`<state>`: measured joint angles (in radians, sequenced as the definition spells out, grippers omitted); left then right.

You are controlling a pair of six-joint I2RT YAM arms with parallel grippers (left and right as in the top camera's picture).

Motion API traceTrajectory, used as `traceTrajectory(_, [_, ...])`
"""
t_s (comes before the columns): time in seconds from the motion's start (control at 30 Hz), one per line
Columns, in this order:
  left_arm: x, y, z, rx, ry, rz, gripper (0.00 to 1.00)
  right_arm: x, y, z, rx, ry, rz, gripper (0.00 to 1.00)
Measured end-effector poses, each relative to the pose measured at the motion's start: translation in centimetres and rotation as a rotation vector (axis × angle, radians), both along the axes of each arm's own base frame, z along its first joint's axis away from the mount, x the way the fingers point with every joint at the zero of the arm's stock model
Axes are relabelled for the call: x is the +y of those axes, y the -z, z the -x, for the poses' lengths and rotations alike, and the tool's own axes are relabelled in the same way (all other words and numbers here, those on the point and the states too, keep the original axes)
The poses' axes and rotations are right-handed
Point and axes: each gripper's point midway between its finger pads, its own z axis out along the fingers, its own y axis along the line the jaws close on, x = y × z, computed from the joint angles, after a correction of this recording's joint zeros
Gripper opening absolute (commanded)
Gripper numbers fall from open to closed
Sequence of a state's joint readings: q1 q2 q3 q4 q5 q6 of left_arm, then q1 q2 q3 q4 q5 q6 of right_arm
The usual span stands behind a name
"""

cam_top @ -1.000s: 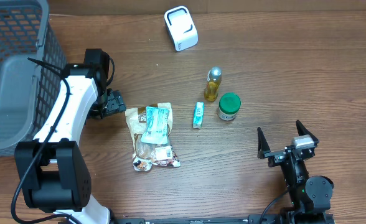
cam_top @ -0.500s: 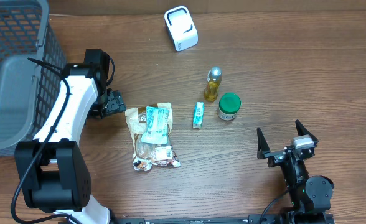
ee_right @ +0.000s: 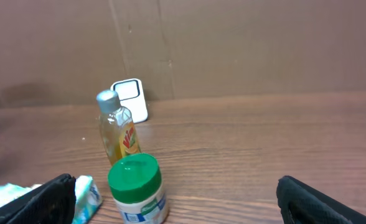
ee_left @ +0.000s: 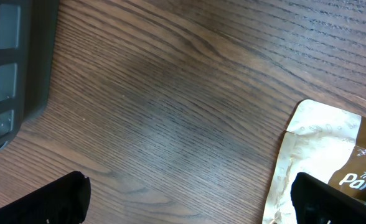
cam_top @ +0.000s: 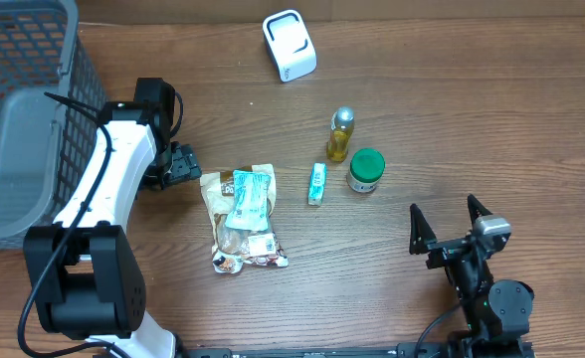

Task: Scan the item barcode
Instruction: 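Move the right gripper over the green-lidded jar and lower onto it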

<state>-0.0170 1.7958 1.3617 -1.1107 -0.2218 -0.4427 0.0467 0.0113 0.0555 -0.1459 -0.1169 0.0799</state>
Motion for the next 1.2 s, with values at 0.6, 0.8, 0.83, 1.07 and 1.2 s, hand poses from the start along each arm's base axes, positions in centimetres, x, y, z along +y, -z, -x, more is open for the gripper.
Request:
traceTrajectory(0.6, [0.0,0.0,0.0,0.0,0.0,0.0,1.0,-1.4,-10.3,2.6,0.079,0.086,-0.175,1.0])
traceTrajectory(0.8, [0.0,0.0,0.0,0.0,0.0,0.0,0.99,-1.0,-10.8,0.7,0.314,0.096,-0.175,1.0])
traceTrajectory(0.83, [0.0,0.0,0.0,0.0,0.0,0.0,0.99,-0.9,-10.8,0.4,0.354,0.096,-0.177,1.0])
traceTrajectory(1.07, [0.0,0.0,0.0,0.0,0.0,0.0,0.99,-0.1,-10.1,-2.0,0.722,0.103,-0.185,1.0])
traceTrajectory(1.2, [0.0,0.0,0.0,0.0,0.0,-0.001,0.99,0.3,-8.1,-3.6,0.92,0.11,-0.181,1.0])
